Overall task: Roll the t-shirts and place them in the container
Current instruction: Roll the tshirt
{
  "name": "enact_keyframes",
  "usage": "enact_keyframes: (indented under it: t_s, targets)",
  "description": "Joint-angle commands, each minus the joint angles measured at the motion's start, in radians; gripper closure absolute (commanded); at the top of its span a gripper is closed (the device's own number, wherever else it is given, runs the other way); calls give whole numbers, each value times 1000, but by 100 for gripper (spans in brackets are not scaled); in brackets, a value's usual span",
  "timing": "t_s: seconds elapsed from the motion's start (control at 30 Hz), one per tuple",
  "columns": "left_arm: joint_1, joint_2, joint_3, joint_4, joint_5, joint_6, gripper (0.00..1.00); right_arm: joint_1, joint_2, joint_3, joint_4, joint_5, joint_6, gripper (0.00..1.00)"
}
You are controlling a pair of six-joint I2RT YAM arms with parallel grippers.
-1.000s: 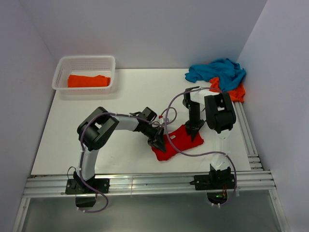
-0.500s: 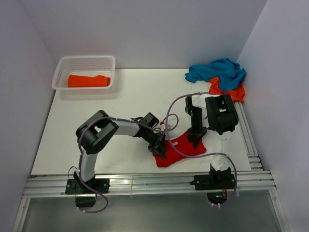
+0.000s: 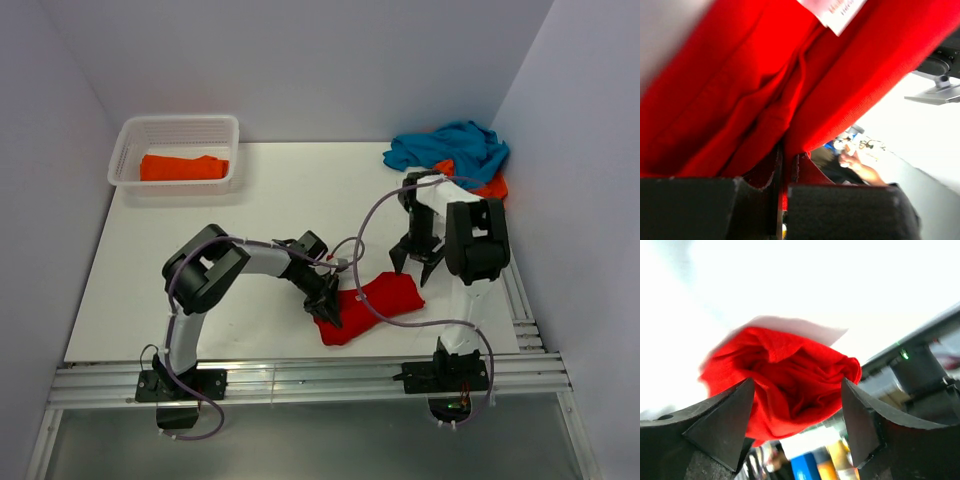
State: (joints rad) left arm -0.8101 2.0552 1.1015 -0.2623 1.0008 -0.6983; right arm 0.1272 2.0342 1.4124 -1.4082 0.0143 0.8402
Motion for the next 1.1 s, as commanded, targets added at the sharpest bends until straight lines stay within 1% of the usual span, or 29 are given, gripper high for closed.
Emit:
enact_keyframes:
  t_s: [0.0, 0.07, 0.1, 0.13, 0.2, 0.23, 0.27, 0.3, 0.33, 0.37, 0.4, 0.43, 0.47, 0.53, 0.6, 0.63, 0.67, 0.7, 0.8, 0.9, 1.07]
  targets:
    - [8, 59, -17, -134, -87, -16, 99, -17, -156, 56, -23, 40, -9, 23]
    - [8, 62, -14, -129, -85, -30, 99, -17, -213, 39, 15, 9, -19, 23]
    - [8, 63, -8, -132, -85, -39, 99, -17, -248, 25, 40, -38, -26, 23]
    - [8, 63, -6, -129, -82, -47, 99, -17, -335, -21, 104, -65, -32, 23]
    - [8, 63, -6, -117, -79, -72, 98, -15, -435, -88, 188, -129, -35, 23]
    - [8, 65, -6, -114, -74, -81, 99, -15, -547, -128, 284, -192, -35, 23]
    - [8, 65, -6, -109, -77, -93, 99, -15, -607, -220, 334, -217, -15, 22]
    - [6, 65, -3, -104, -86, -102, 98, -14, -664, -271, 380, -240, 0, 22]
    - [8, 62, -3, -97, -91, -127, 98, -12, -772, -376, 476, -275, 13, 22]
    - [8, 60, -6, -82, -94, -145, 98, -11, -826, -430, 521, -327, 40, 21]
    - [8, 53, -14, -52, -96, -185, 98, -3, -877, -485, 558, -336, 60, 21]
    - [8, 49, -15, -40, -96, -202, 98, 14, -967, -583, 627, -344, 75, 21]
    - [6, 45, -15, -32, -105, -217, 98, 28, -1009, -630, 661, -362, 101, 21]
    - [6, 37, -17, -11, -116, -253, 98, 67, -1121, -744, 722, -355, 128, 21]
    - [6, 33, -15, 1, -122, -283, 98, 97, -1219, -811, 747, -336, 163, 19]
    - [6, 33, -14, 14, -123, -291, 98, 123, -1252, -878, 782, -338, 196, 19]
    - [5, 31, -11, 15, -128, -297, 98, 136, -1284, -909, 798, -330, 215, 15]
    - [3, 31, -12, 20, -129, -312, 98, 147, -1348, -937, 814, -317, 232, 15]
    - [3, 34, -18, 47, -116, -345, 98, 187, -1458, -1027, 870, -284, 286, 8]
    - [5, 36, -34, 86, -99, -378, 98, 192, -1509, -1133, 932, -274, 319, 6]
    - [5, 39, -48, 133, -68, -405, 98, 207, -1548, -1213, 980, -251, 341, 5]
